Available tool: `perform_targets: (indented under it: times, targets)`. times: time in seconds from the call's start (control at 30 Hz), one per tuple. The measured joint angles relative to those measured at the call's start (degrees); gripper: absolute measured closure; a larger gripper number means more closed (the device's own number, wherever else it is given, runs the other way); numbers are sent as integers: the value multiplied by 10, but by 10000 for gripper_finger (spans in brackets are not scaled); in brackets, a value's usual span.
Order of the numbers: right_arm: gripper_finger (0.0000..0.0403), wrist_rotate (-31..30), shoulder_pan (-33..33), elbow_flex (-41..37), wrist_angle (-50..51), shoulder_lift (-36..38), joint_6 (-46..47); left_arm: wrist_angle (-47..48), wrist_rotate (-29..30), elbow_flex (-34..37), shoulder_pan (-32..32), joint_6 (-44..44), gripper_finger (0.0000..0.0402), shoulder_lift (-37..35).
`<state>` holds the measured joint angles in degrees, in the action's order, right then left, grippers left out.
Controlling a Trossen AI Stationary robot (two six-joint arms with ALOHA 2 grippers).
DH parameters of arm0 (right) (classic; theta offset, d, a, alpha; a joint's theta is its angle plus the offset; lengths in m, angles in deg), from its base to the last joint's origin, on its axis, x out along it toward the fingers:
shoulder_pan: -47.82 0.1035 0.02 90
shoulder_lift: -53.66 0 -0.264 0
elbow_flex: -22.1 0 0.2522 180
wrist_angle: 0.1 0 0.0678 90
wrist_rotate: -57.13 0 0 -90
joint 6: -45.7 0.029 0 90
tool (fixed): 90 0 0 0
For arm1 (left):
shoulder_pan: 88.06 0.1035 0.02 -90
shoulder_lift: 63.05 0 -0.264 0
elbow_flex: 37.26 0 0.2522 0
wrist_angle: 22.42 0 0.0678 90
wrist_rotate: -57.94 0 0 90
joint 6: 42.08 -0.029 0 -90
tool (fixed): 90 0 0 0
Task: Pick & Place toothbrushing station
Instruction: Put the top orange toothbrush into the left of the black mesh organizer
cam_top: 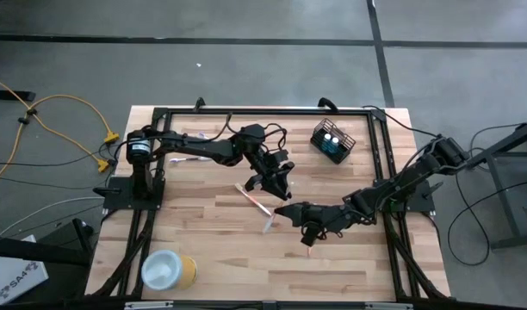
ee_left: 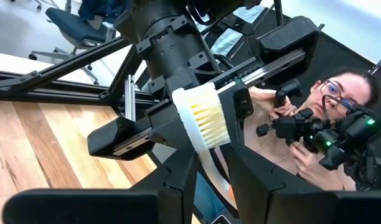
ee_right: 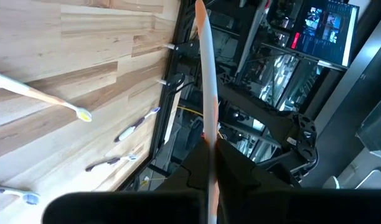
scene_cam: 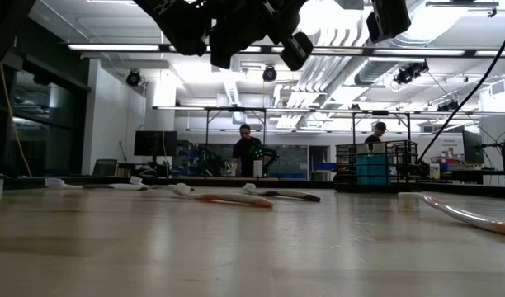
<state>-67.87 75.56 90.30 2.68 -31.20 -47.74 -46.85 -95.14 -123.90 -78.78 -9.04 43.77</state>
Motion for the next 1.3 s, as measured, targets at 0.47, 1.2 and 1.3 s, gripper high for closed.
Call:
perform_targets:
  times: [0.47, 1.2, 1.3]
  targets:
    - [399, 7, 4, 0, -4, 0, -9, 2, 1, 0, 0, 0, 340, 0]
    - [399, 8, 3, -1, -13, 0, -16, 5, 4, 0, -11, 0, 351, 0]
    - [399, 6, 3, -1, -13, 0, -24, 5, 7, 0, -12, 0, 352, 0]
